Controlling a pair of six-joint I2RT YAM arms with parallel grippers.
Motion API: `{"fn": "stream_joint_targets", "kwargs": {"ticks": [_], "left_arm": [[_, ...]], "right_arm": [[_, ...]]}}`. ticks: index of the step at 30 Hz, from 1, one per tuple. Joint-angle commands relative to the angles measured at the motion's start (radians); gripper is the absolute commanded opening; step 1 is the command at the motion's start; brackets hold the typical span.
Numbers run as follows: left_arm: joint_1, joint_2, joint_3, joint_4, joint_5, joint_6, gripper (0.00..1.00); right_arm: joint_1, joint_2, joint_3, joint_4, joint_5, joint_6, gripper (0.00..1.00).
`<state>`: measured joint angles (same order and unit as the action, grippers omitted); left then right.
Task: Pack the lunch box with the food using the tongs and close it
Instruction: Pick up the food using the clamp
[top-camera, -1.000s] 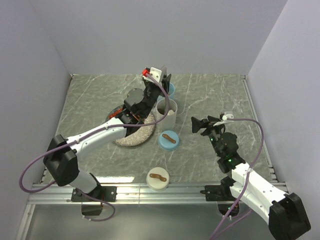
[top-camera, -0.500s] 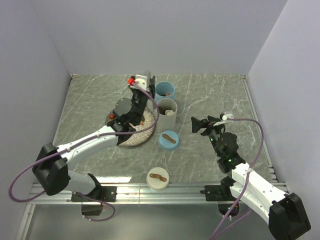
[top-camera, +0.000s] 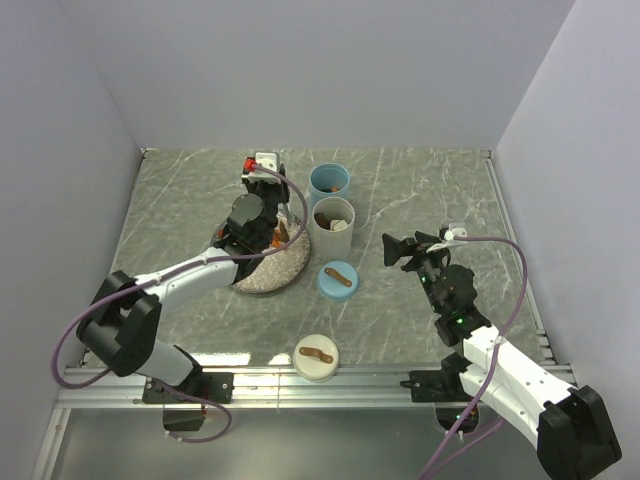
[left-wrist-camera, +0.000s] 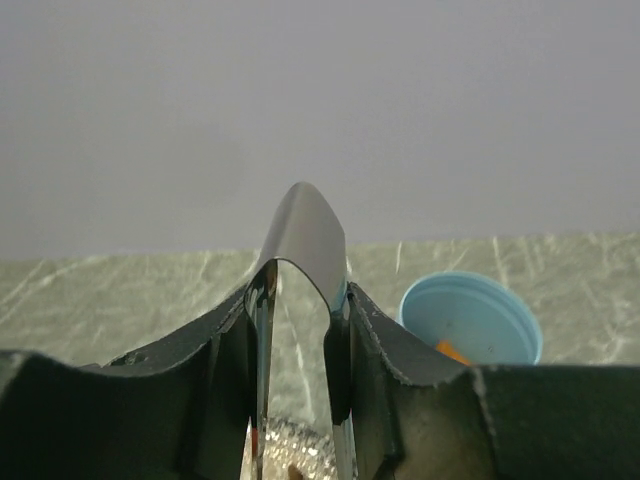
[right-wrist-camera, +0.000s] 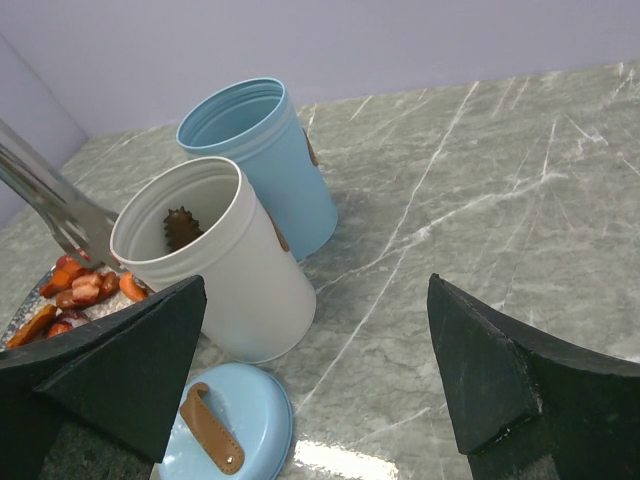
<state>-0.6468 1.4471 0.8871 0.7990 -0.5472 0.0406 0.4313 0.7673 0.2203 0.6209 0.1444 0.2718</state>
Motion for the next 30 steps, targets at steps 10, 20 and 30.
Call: {"fn": "stream_joint_targets", "kwargs": {"ticks": [10, 20, 30], "left_arm": [[0.049, 0.091, -0.030, 0.057, 0.004, -0.129, 0.42], [0.052, 0.153, -0.025, 0.052, 0.029, -0.168, 0.39], [0.052, 0.136, -0.016, 0.029, 0.075, -0.176, 0.15]], "right_arm": [[-0.006, -0.005, 0.022, 0.030, -0.006, -0.005, 0.98], [-0.006, -0.005, 0.022, 0.028, -0.003, -0.005, 0.98], [-0.006, -0.003, 0.024, 0.026, -0.002, -0.003, 0.98]]}}
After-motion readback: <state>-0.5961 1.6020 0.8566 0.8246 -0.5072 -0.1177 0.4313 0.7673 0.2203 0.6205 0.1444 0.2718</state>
